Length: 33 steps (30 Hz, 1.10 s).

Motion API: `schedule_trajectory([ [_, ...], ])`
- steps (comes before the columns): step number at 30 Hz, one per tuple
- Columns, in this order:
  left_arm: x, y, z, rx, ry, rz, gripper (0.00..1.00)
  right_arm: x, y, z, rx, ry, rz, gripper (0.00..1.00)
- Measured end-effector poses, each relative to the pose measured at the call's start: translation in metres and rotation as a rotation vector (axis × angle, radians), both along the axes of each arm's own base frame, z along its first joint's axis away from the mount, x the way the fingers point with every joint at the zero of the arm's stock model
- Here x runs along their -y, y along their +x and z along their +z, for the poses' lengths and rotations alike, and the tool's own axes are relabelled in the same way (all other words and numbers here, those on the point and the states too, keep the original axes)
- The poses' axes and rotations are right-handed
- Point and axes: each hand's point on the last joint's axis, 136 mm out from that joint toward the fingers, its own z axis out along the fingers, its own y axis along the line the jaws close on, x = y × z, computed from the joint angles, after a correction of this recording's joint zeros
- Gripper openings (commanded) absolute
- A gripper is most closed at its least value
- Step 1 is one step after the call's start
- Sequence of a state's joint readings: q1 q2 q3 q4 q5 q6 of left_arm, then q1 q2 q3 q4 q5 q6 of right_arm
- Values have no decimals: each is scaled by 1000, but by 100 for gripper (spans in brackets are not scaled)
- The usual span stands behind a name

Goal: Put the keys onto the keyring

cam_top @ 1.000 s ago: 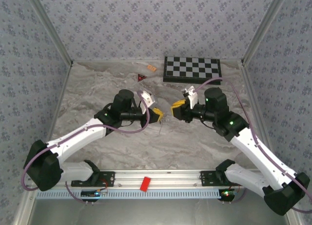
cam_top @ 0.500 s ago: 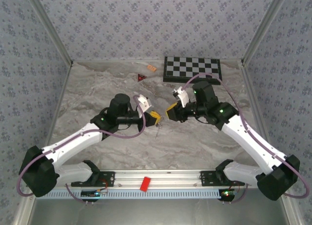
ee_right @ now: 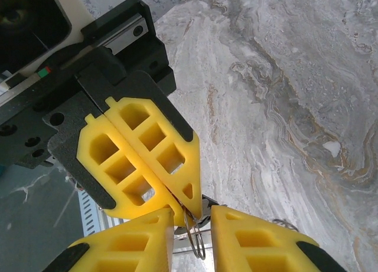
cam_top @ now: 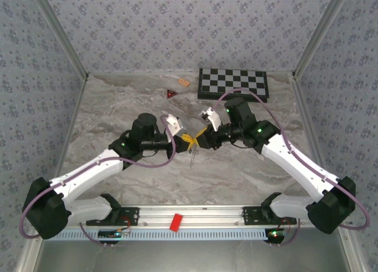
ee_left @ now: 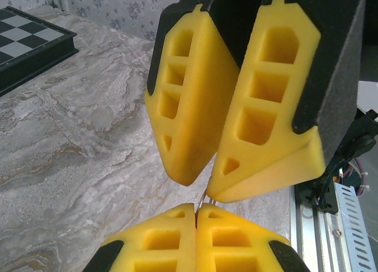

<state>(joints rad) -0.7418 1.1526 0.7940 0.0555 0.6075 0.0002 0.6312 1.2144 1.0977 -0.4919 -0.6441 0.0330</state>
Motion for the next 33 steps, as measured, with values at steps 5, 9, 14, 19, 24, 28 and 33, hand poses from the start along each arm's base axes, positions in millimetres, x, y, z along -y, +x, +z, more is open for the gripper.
schedule_trajectory([
  [5,0,0,0,0,1,3,0,1,-1,-2,8,-8,9,20],
  [9,0,0,-1,0,2,3,0,1,-2,-6,7,-15,13,20],
  [14,0,0,-1,-1,3,3,0,2,-3,-11,-2,-22,14,17],
  [19,-1,0,-3,-4,5,3,0,3,-4,-15,-10,-25,18,15],
  [24,-1,0,-4,-6,6,4,0,1,-6,-16,-4,-21,33,3],
  [28,-2,0,-6,-9,10,9,0,0,-8,-18,1,-17,46,0],
  [33,-5,-1,0,4,0,18,15,-2,-9,-14,28,5,54,0],
])
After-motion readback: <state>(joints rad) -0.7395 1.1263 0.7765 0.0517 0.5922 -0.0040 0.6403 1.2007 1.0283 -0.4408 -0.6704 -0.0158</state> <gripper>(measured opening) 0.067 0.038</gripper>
